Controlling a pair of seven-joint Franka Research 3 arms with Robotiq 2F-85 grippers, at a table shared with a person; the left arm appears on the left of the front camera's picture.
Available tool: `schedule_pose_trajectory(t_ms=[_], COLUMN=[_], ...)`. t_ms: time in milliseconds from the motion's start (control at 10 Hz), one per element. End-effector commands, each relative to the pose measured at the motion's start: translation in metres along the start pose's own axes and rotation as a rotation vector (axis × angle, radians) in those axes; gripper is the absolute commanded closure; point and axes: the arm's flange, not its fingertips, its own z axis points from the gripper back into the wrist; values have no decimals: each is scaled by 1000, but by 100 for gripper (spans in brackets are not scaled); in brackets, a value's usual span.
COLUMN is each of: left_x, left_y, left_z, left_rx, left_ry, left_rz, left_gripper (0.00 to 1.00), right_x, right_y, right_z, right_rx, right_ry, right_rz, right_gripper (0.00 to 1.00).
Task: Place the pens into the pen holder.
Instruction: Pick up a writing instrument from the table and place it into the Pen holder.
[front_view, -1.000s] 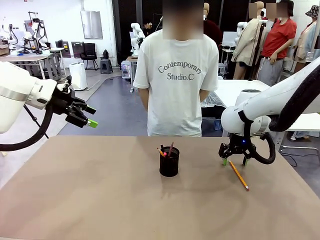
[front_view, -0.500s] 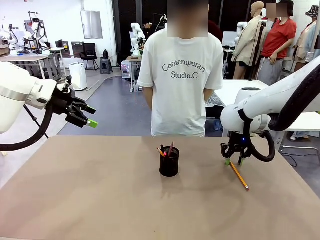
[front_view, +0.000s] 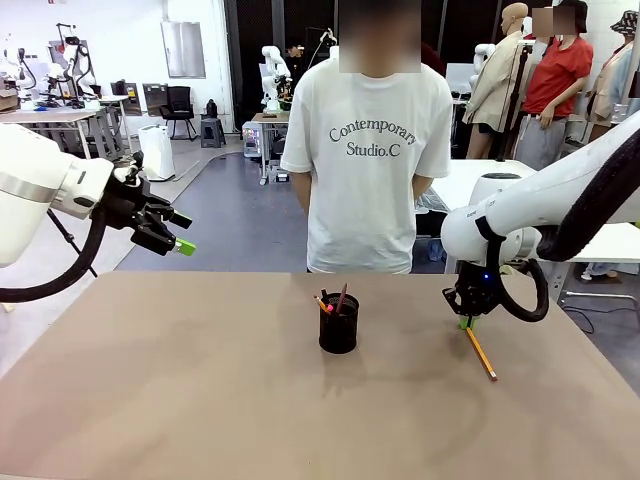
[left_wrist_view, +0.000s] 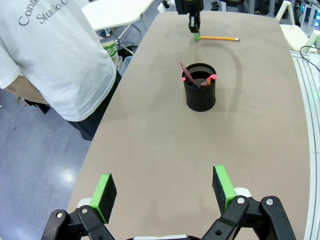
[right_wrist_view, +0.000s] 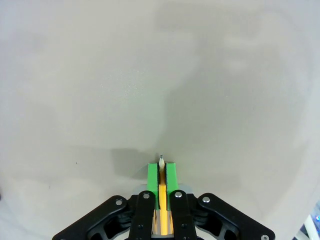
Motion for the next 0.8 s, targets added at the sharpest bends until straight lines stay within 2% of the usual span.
schedule_pose_trajectory(t_ms=[0,300,400,700], left_x=[0,0,0,0], left_y=[1,1,1,1], left_z=[4,4,4,4], left_rx=[-11,-11,-11,-11], left_ry=[-5,-5,-5,-5], left_rz=[1,1,1,1], left_gripper=[0,0,0,0], right_x=[3,3,1,-13], right_y=[0,1,1,-7], right_z=[-10,-8,1,56], right_rx=[0,6,44,247], right_ry=[32,35,22,-93], right_rz=[18,17,20,37], right_gripper=[100,100,100,100])
